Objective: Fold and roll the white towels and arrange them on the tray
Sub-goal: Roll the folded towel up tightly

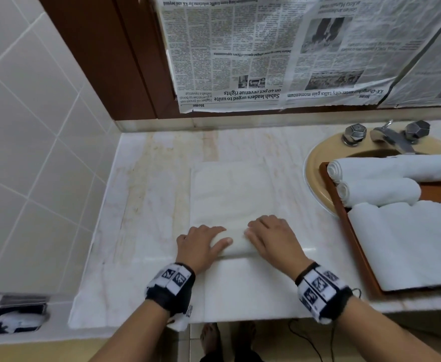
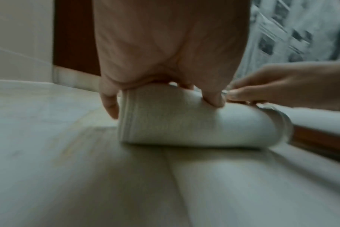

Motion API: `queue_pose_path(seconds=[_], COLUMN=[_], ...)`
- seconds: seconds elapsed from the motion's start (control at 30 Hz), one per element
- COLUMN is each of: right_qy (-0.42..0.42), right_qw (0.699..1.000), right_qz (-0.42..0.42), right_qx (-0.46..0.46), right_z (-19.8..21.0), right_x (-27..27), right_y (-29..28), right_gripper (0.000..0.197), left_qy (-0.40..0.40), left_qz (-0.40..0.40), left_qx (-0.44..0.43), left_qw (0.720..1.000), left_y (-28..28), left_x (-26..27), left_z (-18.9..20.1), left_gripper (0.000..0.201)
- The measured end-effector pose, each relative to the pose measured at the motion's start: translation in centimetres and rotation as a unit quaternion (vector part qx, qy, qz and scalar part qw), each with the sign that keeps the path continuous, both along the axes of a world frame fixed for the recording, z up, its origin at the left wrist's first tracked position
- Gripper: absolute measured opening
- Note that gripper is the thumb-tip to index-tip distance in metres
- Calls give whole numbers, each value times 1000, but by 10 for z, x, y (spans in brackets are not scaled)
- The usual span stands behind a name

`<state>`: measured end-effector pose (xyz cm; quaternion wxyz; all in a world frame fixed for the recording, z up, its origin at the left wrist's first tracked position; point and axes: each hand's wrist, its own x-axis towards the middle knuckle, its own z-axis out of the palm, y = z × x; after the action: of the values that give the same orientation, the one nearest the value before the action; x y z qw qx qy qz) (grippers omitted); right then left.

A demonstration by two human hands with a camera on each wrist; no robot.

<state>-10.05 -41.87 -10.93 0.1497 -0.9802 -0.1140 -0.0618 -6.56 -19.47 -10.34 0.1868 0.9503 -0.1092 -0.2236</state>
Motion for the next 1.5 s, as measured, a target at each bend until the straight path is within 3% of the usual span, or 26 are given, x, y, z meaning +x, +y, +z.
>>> queue_pose_path(seconds=[0.1, 0.2, 0.3, 0.4, 0.47, 0.5, 0.57, 0.63, 0.7, 0.77, 0.9, 1.03, 1.07, 1.2, 1.33, 1.4, 1.5], right_qy=[-33, 0, 130, 263, 308, 298, 171, 63, 35, 44, 158, 239, 230, 59, 32, 87, 210], right_qw=[998, 999, 990, 962, 946, 949, 983, 995, 997, 998, 984, 965, 968, 996, 998, 995, 978], right_qz=[46, 50, 40, 37, 35, 33, 46, 69, 64, 52, 24, 21, 10, -26, -31, -22, -8], right_qx=[-29, -6, 42, 65, 97, 99, 51, -17, -35, -11, 74, 107, 102, -56, -50, -34, -1], right_z=[-15, -18, -2, 10, 15, 17, 13, 4, -5, -10, 2, 11, 12, 1, -12, -7, 7], right_x=[-21, -10, 8, 19, 18, 14, -3, -22, -29, -24, -6, 12, 10, -20, -22, -8, 17], right_y=[6, 1, -2, -8, -14, -14, -11, -3, 5, 5, -1, -7, -7, 4, 3, -5, -16], right_gripper=[51, 50, 49, 55, 58, 61, 61, 58, 58, 55, 71, 56, 57, 60, 56, 59, 63], left_qy=[69, 16, -102, -102, -72, -54, -14, 23, 48, 28, -117, -79, -62, 34, 89, 43, -107], left_qz=[-6, -24, -42, -31, -31, -33, -35, -39, -42, -41, -48, -52, -53, -53, -60, -57, -85], left_qx=[14, 44, 40, 21, 6, 1, -6, -3, 7, 18, 17, 27, 27, -2, -60, -41, 15], left_qw=[998, 999, 993, 994, 997, 998, 999, 999, 998, 999, 992, 995, 996, 998, 992, 997, 990], left_y=[-3, -6, -4, -3, -4, -3, -3, -3, -4, -5, -4, -5, -6, -7, -5, -2, 3], left_x=[22, 16, -6, -17, -14, -11, -2, 8, 14, 13, -10, -10, -4, 31, 43, 30, 2], left_z=[5, 6, 5, -5, -8, -7, -5, -2, -1, -1, -4, -6, -5, -3, -9, -8, -6], left_gripper=[56, 54, 70, 74, 72, 69, 60, 57, 58, 56, 60, 71, 70, 71, 76, 65, 69])
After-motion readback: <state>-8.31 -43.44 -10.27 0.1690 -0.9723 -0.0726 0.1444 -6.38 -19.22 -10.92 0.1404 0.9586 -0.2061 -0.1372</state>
